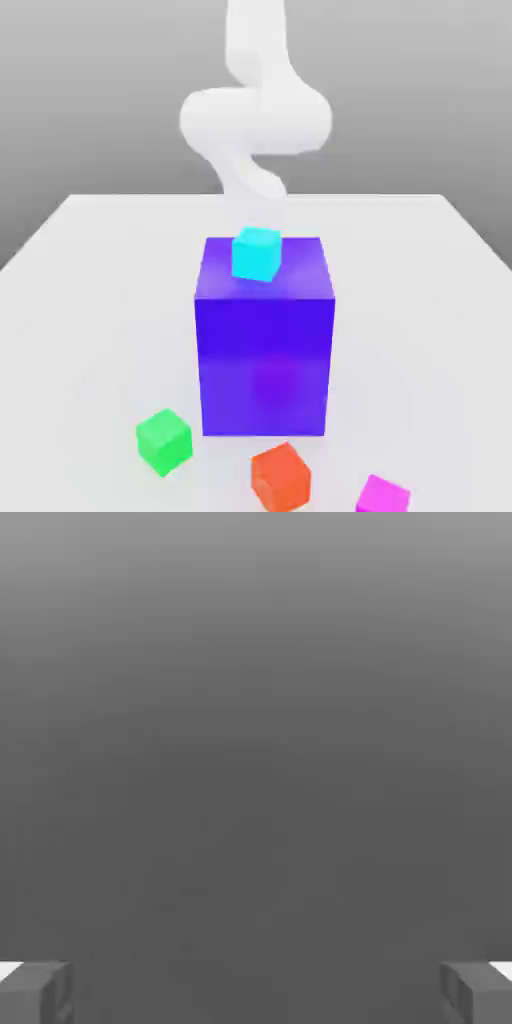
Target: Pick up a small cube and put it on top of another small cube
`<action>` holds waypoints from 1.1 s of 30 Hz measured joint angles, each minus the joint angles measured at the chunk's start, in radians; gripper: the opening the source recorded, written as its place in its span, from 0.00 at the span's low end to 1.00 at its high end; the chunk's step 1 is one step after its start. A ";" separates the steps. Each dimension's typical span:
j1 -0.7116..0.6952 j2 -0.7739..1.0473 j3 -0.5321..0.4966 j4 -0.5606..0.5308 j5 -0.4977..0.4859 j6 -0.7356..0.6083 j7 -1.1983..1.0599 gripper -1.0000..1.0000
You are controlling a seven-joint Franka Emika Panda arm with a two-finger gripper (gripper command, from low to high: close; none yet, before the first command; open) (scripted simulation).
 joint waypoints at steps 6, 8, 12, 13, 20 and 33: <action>0.064 0.224 -0.011 0.000 -0.007 0.069 -0.147 0.50; 0.083 0.296 -0.015 0.001 -0.008 0.091 -0.197 0.50; 0.117 0.441 -0.016 0.001 -0.004 0.135 -0.298 0.50; 0.124 0.478 -0.015 0.001 -0.002 0.147 -0.324 0.50; 0.171 0.731 0.005 0.001 0.006 0.224 -0.503 0.50; 0.190 1.203 0.046 0.032 -0.046 0.434 -0.693 0.50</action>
